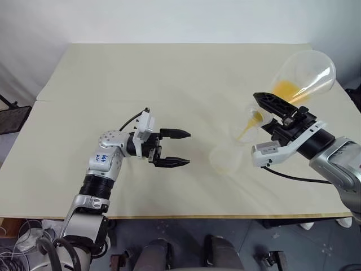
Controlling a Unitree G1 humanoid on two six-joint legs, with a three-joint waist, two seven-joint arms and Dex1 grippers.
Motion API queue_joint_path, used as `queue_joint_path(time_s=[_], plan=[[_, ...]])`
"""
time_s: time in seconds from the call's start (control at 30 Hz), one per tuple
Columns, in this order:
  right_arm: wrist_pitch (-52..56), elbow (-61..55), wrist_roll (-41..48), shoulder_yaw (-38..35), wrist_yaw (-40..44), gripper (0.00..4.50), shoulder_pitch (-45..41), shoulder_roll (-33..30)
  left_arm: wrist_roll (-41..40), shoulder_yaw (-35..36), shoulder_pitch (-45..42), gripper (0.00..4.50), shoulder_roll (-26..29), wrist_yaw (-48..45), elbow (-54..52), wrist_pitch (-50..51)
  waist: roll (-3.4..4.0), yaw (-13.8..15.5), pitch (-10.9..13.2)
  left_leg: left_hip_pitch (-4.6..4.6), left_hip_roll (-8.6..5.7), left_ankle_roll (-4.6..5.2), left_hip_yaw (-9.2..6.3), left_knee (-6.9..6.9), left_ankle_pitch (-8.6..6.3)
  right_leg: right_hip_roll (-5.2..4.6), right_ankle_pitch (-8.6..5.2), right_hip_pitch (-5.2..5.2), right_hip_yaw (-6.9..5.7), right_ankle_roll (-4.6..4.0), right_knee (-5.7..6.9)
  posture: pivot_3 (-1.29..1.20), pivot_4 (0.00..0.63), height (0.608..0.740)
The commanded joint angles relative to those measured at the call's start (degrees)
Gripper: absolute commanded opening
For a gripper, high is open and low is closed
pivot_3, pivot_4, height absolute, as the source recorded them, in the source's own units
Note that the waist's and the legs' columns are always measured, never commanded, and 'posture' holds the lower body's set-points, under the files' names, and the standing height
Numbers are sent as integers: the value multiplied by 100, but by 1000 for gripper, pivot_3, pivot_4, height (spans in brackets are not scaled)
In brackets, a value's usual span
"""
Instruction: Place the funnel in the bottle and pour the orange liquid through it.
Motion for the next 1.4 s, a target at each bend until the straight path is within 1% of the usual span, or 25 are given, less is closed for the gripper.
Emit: queue_joint_path(time_s=[0.03, 0.33, 1.4], plan=[[-75, -112, -46, -273, -107, 2801, -127, -93, -44, 42, -187, 4500, -7, -38, -76, -14, 0, 1, 0, 0, 0, 0, 0, 0, 0, 0, 0, 0, 0, 0, 0, 0, 150, 740], [-161, -71, -72, -322, -93, 2801, -152, -105, -59, 164, -280, 4500, -66, 113, -63, -161, 0, 2, 0, 0, 0, 0, 0, 0, 0, 0, 0, 0, 0, 0, 0, 0, 150, 740], [-423, 82, -296, -280, -197, 2801, -351, -140, -67, 133, -270, 4500, -70, 128, -126, -104, 0, -1, 0, 0, 0, 0, 0, 0, 0, 0, 0, 0, 0, 0, 1, 0, 150, 740]])
